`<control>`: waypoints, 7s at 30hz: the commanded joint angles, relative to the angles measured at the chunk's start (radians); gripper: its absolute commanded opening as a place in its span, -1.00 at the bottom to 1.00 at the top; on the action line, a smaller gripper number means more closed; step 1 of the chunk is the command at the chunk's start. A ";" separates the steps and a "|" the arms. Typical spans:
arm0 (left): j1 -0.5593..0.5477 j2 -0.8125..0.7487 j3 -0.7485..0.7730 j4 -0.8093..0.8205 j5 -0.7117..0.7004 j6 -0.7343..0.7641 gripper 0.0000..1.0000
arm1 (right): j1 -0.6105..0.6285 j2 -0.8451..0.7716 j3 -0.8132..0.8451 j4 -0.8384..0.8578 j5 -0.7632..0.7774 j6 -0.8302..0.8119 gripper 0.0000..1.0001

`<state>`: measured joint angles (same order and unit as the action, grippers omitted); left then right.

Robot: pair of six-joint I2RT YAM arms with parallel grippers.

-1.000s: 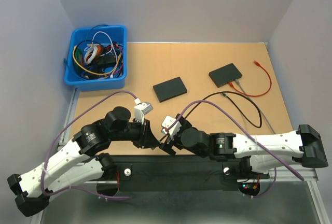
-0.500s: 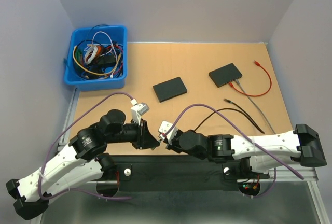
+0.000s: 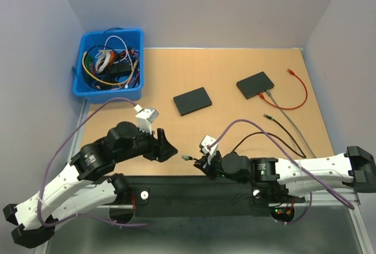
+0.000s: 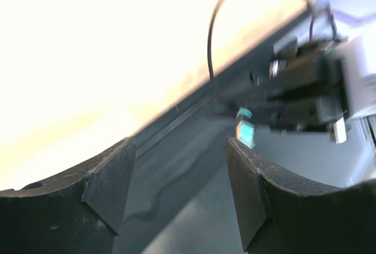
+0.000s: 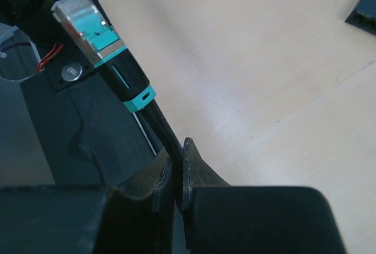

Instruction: Insert the plug into the switch port

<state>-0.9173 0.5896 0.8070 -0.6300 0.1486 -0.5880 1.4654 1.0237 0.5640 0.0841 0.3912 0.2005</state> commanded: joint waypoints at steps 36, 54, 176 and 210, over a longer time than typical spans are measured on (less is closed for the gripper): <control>-0.018 -0.156 -0.163 0.622 0.163 0.119 0.18 | -0.297 0.228 -0.026 0.908 -1.009 0.656 -0.99; -0.095 -0.175 -0.155 0.593 0.068 0.114 0.16 | -0.361 0.291 0.002 0.988 -1.023 0.737 -0.99; -0.111 0.001 -0.252 0.526 -0.351 -0.389 -0.64 | -0.106 0.153 0.290 -0.014 0.100 0.119 -0.99; -0.109 0.018 -0.281 0.515 -0.440 -0.383 0.34 | -0.114 -0.464 0.527 -0.207 1.259 -0.281 -0.99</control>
<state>-1.0256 0.5720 0.5407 -0.1856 -0.2939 -0.9810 1.3540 0.4866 0.9478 -0.0990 1.3666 0.1337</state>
